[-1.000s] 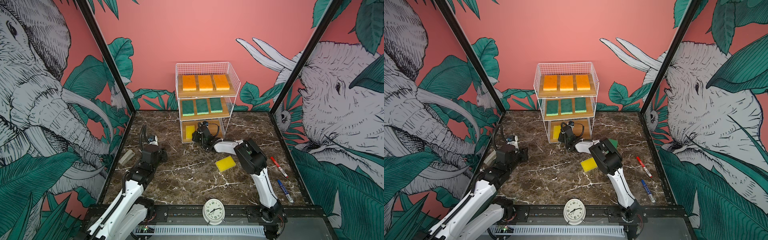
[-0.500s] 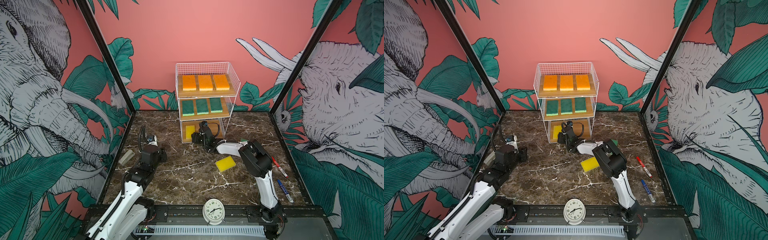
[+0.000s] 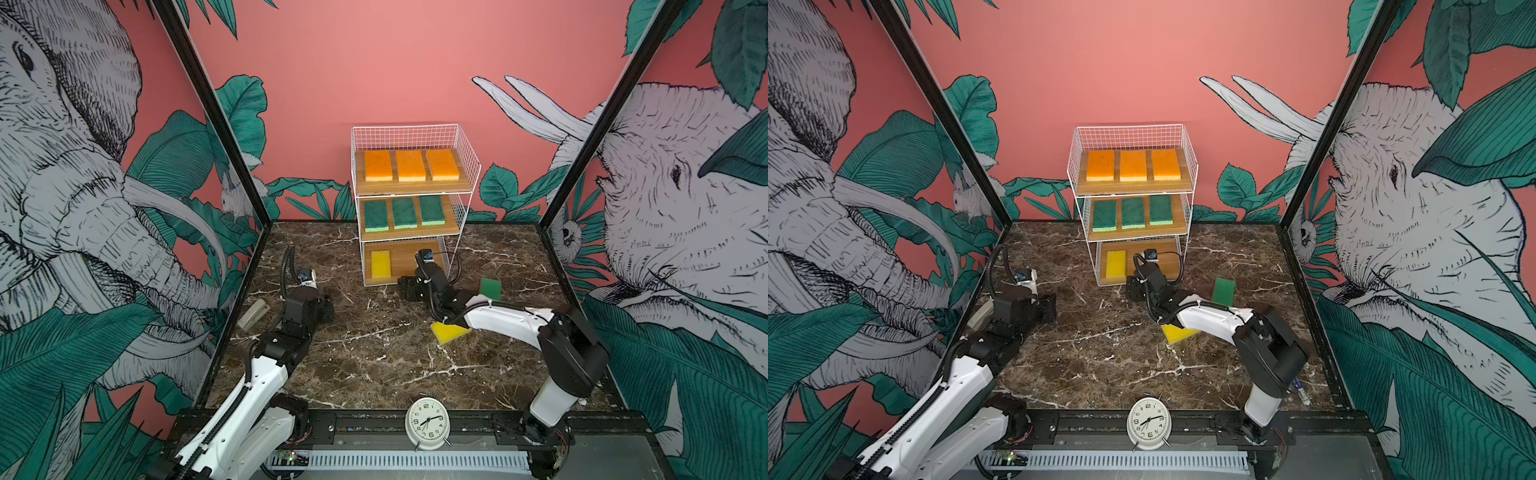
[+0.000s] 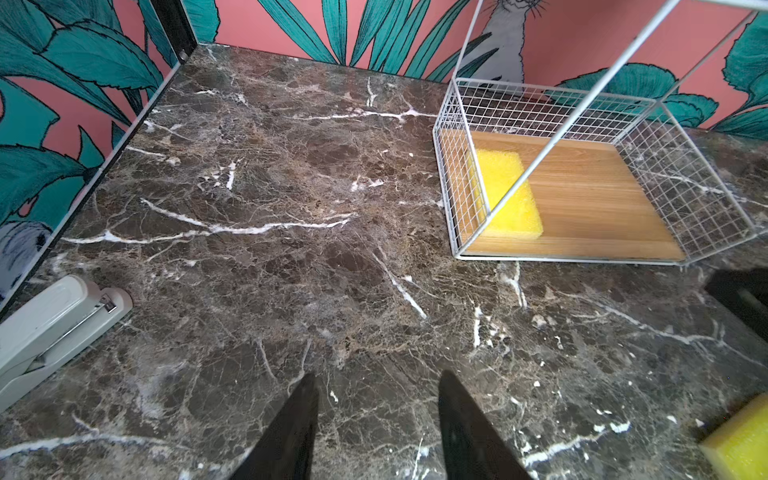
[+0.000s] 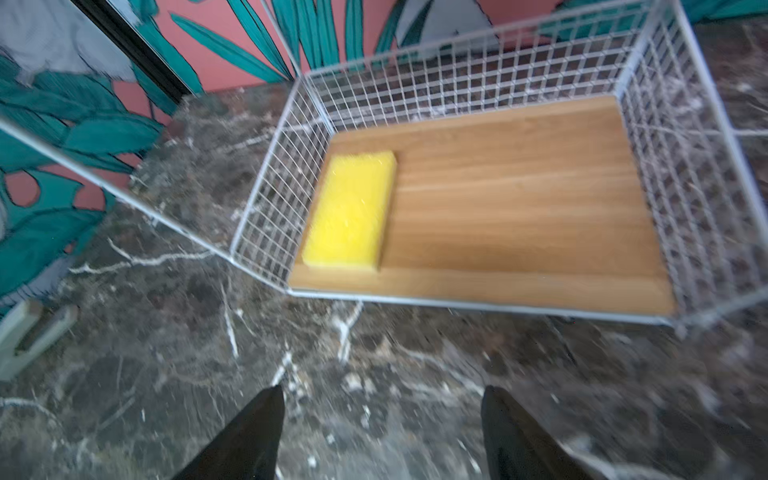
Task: Place and organize the cleaning sponges onto the shelf
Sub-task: 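Withdraw the right gripper from the shelf toward the green sponge on the table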
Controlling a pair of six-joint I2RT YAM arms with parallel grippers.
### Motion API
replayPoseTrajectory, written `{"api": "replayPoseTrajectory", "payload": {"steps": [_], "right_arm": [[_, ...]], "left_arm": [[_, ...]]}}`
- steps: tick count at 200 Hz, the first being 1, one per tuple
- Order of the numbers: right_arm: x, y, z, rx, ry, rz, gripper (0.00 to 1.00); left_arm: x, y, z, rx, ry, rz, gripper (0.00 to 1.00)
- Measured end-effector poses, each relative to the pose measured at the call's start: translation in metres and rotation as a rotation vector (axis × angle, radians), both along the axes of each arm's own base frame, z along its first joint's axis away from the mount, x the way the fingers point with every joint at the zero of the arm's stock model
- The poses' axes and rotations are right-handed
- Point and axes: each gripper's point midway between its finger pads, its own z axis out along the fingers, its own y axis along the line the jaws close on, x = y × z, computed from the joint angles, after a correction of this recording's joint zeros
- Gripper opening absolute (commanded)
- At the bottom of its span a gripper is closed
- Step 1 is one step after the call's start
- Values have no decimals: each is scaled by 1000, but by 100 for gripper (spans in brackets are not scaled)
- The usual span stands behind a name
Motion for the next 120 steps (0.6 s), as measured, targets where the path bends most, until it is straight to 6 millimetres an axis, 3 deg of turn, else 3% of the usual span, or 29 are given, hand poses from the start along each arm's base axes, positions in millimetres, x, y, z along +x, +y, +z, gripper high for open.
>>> {"api": "replayPoseTrajectory", "payload": {"steps": [51, 81, 97, 120], "right_arm": [[-58, -67, 10, -40, 143, -148, 81], [-91, -112, -8, -97, 208, -246, 95], [-98, -137, -14, -156, 227, -303, 98], [-93, -170, -16, -209, 241, -393, 99]], "left_arm": [[-3, -5, -14, -16, 64, -18, 52], [-4, -11, -12, -46, 74, -37, 53], [-4, -13, -10, -60, 74, -43, 54], [-6, -14, -10, -69, 82, -44, 55]]}}
